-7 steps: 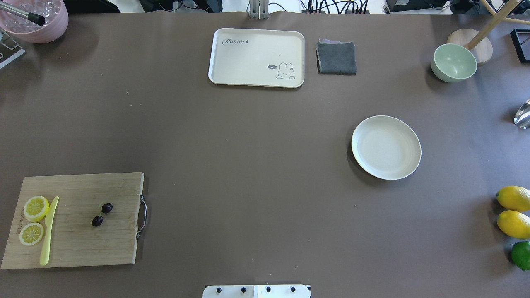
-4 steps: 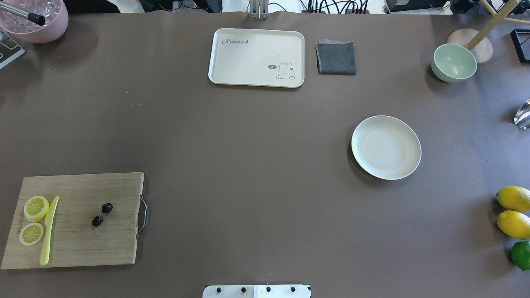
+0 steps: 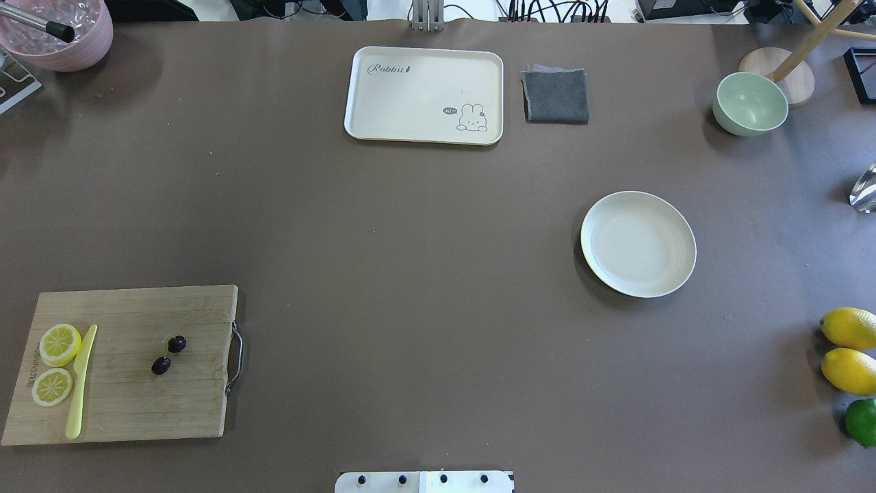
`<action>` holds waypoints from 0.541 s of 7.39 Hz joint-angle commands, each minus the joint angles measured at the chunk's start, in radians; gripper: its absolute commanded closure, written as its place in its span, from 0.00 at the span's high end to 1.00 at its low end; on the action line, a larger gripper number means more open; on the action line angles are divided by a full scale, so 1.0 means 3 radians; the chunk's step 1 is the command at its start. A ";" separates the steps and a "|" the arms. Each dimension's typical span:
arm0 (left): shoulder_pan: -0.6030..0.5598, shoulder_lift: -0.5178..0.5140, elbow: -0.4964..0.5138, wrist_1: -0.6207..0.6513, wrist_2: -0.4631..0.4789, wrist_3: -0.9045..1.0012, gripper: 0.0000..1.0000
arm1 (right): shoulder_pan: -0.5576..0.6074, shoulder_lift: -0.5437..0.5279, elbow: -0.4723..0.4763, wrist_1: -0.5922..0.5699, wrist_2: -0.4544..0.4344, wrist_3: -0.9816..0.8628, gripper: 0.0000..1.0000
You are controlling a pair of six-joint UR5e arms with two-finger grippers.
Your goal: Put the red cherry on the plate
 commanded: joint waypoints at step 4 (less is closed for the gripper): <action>0.0152 0.0060 -0.0010 -0.0003 0.0030 -0.0004 0.98 | -0.0505 0.0055 -0.0183 0.0533 0.0456 0.0120 1.00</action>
